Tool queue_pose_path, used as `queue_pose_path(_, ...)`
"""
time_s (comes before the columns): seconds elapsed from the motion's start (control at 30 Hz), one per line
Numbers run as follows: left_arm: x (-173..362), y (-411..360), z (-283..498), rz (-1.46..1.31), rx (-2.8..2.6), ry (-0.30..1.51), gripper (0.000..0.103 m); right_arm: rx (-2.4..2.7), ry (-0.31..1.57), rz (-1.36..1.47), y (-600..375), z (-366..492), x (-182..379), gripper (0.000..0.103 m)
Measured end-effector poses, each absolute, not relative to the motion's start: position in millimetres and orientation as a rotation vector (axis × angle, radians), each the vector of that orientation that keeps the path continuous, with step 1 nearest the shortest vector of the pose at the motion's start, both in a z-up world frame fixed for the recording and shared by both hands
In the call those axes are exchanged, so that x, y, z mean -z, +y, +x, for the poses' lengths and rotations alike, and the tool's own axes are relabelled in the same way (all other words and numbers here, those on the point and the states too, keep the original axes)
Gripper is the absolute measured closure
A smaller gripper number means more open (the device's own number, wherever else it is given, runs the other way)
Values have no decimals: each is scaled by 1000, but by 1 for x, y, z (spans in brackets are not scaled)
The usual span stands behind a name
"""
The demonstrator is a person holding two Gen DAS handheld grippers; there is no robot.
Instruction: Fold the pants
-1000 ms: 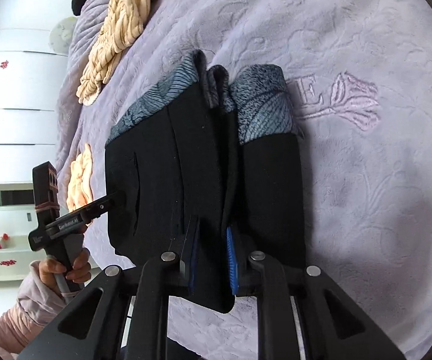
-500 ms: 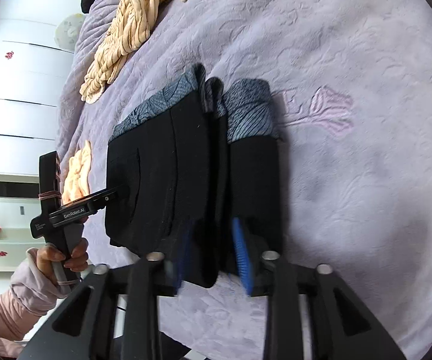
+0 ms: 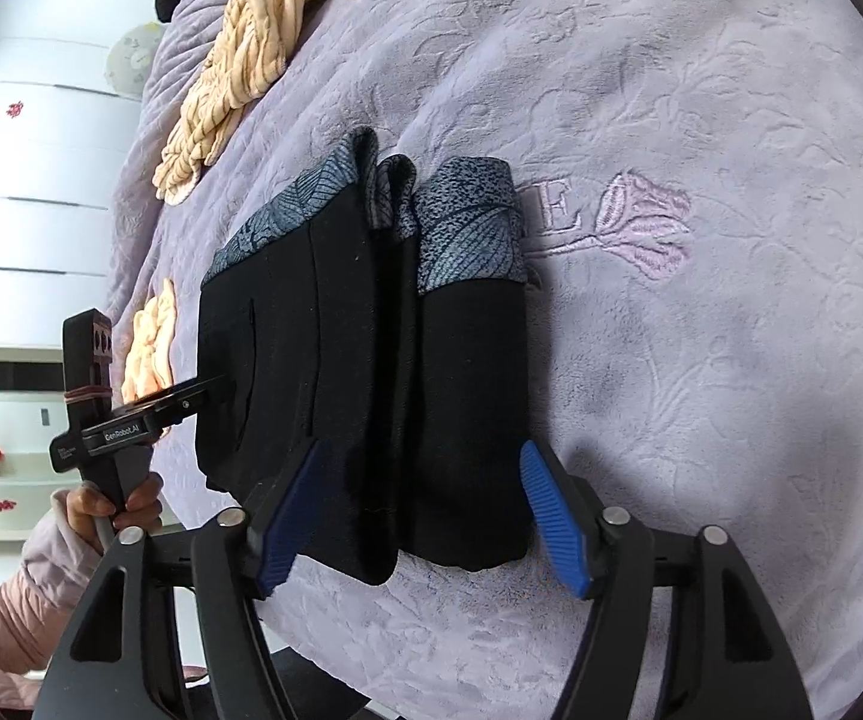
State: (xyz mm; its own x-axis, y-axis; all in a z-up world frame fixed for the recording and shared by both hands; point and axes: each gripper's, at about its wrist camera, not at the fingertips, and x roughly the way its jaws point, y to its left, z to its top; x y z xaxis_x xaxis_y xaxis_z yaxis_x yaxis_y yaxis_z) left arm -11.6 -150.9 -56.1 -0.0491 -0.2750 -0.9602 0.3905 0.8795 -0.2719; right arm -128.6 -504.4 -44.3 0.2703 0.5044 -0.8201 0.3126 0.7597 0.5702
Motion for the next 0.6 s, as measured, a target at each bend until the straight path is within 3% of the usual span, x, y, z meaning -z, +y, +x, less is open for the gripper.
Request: queue_pose_path(0.6,101,-144,7,-109,759,1548,0,-345,1292,1061,-526,-104,120,29)
